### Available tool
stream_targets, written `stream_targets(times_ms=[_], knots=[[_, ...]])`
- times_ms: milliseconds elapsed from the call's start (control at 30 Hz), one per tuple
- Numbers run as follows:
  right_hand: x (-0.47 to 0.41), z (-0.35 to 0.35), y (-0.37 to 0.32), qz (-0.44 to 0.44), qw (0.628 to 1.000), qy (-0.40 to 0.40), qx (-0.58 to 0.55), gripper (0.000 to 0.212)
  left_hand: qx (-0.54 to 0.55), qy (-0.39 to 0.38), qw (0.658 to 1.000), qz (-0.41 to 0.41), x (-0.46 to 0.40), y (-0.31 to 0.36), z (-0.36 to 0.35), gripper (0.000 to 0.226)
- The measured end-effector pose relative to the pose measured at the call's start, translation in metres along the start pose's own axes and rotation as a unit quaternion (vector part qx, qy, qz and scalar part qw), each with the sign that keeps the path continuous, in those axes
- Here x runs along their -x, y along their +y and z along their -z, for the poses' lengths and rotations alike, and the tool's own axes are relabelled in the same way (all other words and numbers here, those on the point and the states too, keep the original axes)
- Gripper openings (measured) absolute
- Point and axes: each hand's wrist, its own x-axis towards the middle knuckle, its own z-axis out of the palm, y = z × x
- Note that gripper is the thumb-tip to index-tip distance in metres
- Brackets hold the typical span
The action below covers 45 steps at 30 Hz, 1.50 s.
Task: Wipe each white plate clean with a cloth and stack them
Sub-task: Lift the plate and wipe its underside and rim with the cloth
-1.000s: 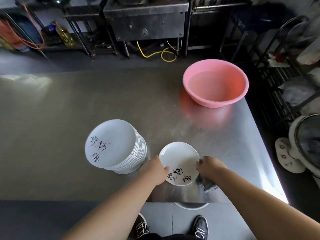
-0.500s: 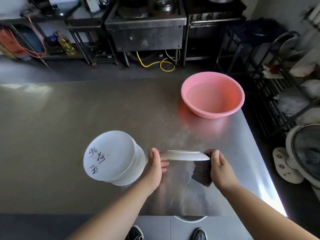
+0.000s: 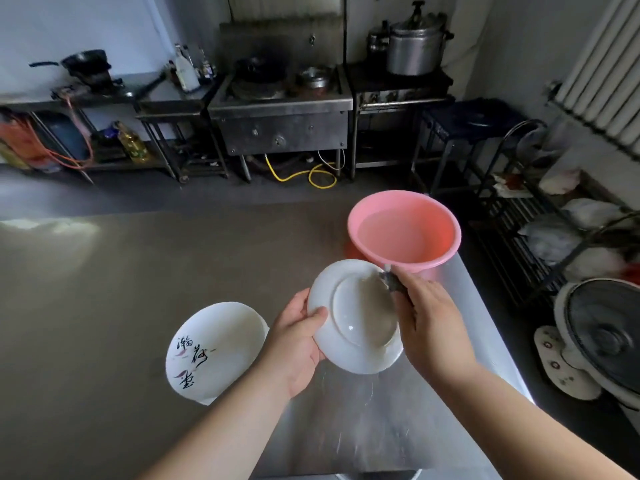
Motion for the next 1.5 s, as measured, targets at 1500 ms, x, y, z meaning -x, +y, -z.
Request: stream_targets(times_ms=[1500], knots=[[-0.033, 0.030, -0.051, 0.192, 0.971, -0.057, 0.132, 0.089, 0.092, -0.104, 0.983, -0.124, 0.023, 0.086, -0.020, 0.052]])
